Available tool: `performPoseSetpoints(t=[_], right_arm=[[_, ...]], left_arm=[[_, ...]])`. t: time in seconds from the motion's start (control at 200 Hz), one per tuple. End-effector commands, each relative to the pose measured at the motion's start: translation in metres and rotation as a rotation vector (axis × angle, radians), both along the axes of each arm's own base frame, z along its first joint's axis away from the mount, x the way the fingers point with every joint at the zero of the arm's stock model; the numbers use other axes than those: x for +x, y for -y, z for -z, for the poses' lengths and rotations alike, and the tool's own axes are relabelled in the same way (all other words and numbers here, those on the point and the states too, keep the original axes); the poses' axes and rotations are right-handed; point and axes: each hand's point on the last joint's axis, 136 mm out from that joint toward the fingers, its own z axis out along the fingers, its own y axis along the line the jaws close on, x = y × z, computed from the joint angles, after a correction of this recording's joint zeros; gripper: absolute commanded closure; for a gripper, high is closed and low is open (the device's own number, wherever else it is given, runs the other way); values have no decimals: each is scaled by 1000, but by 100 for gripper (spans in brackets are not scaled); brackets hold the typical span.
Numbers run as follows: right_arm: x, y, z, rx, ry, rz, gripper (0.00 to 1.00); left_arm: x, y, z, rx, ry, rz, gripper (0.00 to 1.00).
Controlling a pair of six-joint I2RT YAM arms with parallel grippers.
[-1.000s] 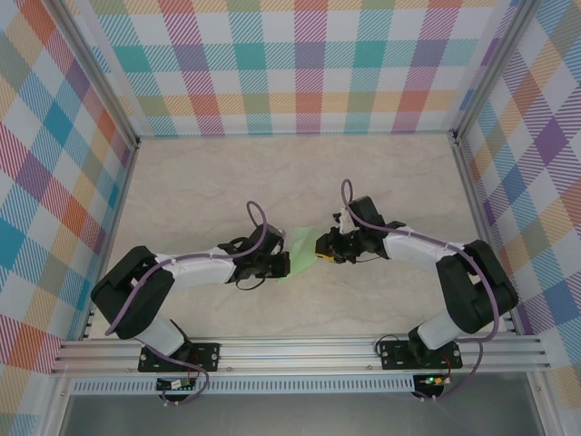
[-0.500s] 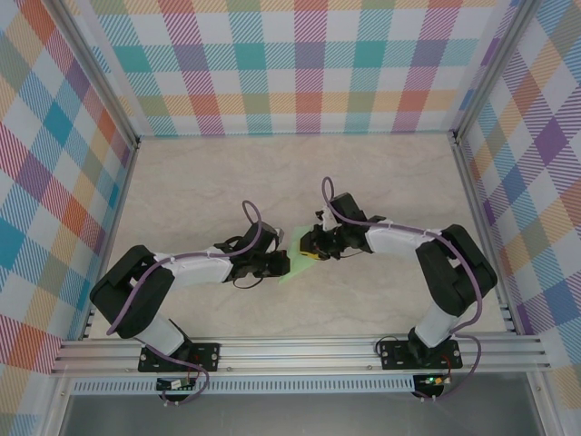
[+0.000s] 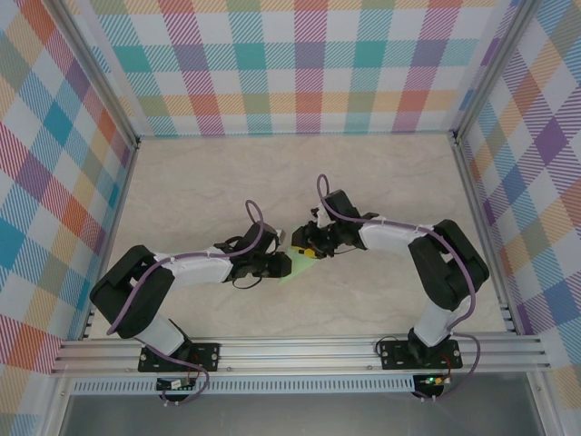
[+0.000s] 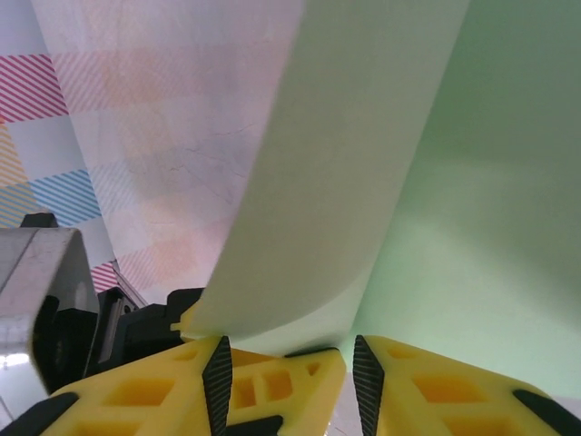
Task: Fold a paper plane with a square sheet of paper (pick it up from the middle)
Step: Fourth fold the wing at the center of the table.
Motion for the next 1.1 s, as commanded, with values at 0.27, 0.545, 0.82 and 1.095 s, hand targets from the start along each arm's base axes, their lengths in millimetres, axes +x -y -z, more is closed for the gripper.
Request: performPoseSetpoints(t=[0.27,0.545,0.82,1.095], right_arm=[[5,-6,7,-36,-32,19,58],[6,-3,6,-63,-28,18,60],[2,4,10,-97,-30,19,60],[1,6,10,-108,-23,25,60]], left_arm=[[-1,-2,-8,58,44,72,78],[-3,3,-10,57,59,100,91],[-2,4,-12,63,66,98,89],[3,8,-20,37,91,85,84]])
